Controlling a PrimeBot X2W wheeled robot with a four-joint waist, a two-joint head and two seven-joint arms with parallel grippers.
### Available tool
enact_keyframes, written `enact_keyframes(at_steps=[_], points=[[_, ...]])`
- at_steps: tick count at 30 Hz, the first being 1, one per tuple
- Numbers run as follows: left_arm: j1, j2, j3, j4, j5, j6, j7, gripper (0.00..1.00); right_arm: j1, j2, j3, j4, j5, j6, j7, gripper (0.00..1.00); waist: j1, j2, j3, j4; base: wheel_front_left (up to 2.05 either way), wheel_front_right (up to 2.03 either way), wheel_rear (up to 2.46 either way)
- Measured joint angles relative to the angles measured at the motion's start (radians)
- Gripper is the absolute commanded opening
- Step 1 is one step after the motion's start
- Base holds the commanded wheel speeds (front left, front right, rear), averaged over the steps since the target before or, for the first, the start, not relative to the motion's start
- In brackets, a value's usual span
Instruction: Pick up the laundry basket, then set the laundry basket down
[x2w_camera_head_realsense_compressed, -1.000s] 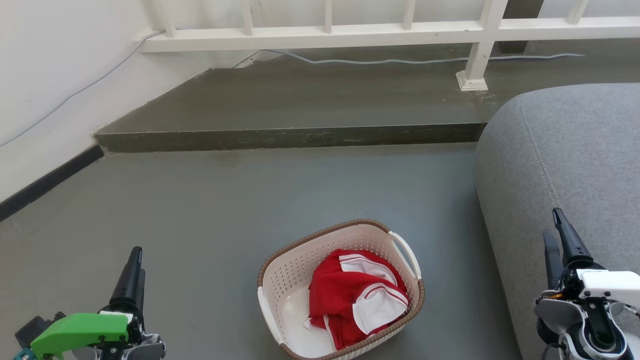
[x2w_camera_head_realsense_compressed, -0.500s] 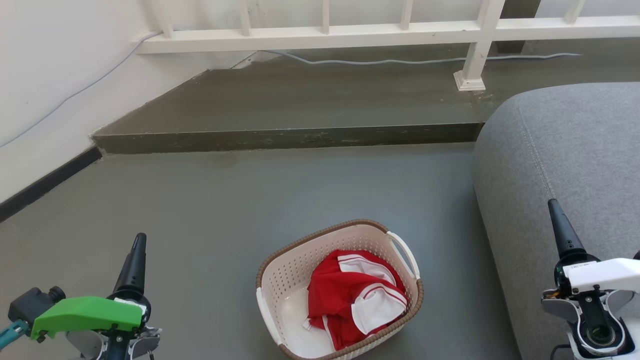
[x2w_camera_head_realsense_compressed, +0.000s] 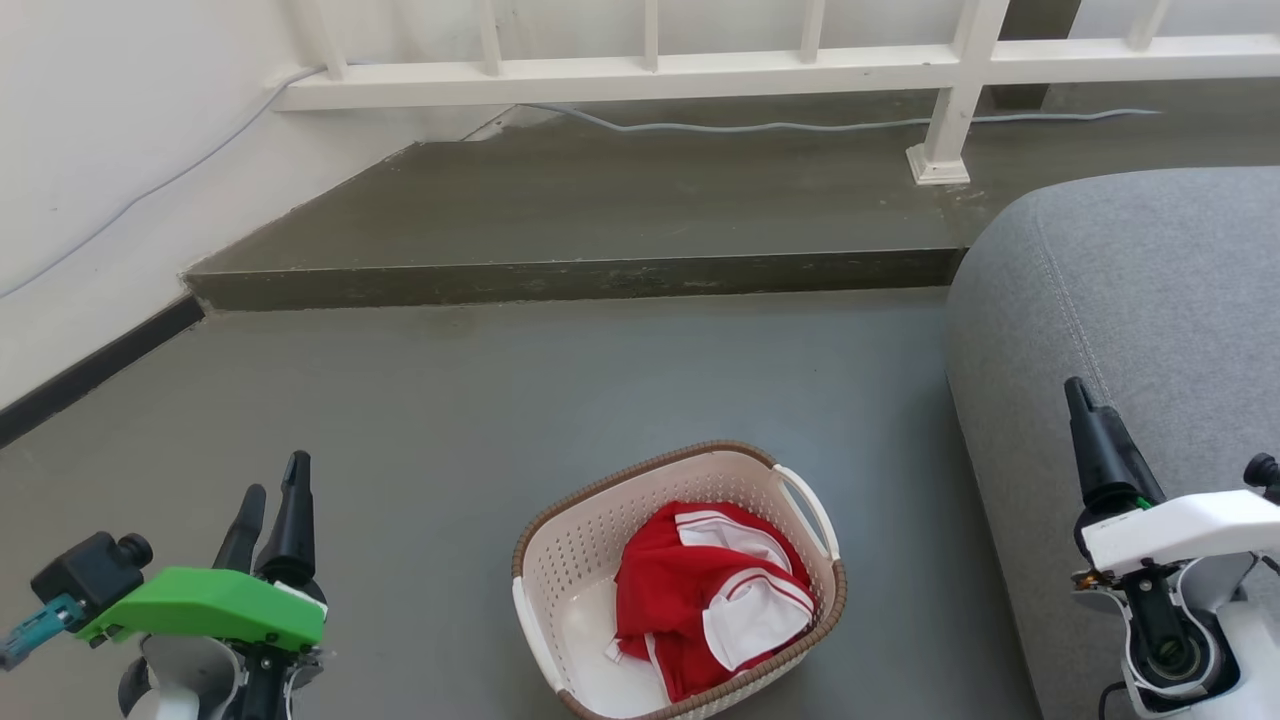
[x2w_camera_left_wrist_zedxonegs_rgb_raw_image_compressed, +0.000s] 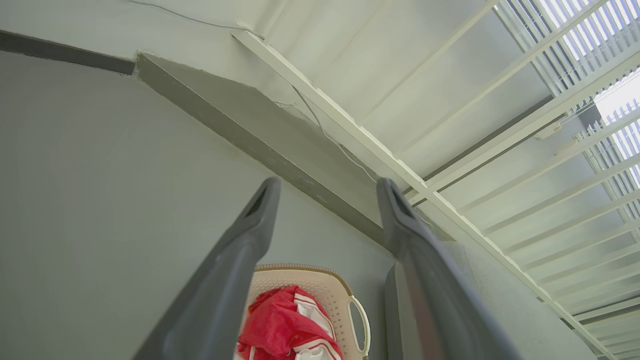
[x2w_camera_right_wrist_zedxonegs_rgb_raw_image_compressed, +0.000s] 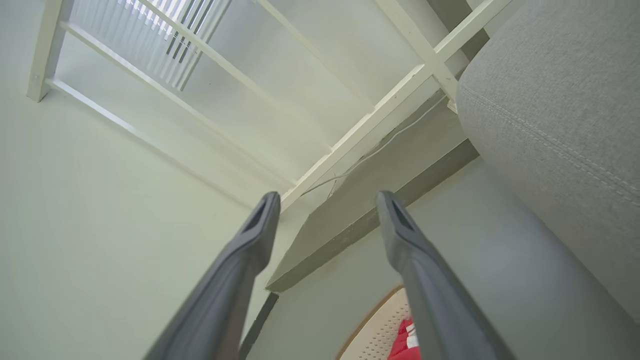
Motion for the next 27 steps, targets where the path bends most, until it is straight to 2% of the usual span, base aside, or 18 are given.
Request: enact_keyframes(at_steps=[9, 27], points=[[0.0, 0.014, -0.04, -0.005, 0.143, 0.028, -0.031, 1.0, 0.0, -0.007, 0.05, -0.006, -0.147, -0.021, -0.031, 1.0, 0.0, 0.0, -0.002, 0.002, 0.0, 0.0, 0.0], [-0.001, 0.02, -0.093, -0.011, 0.394, 0.087, -0.094, 1.0, 0.0, -0.025, 0.14, 0.01, -0.408, -0.041, -0.093, 1.0, 0.0, 0.0, -0.006, 0.006, 0.0, 0.0, 0.0]])
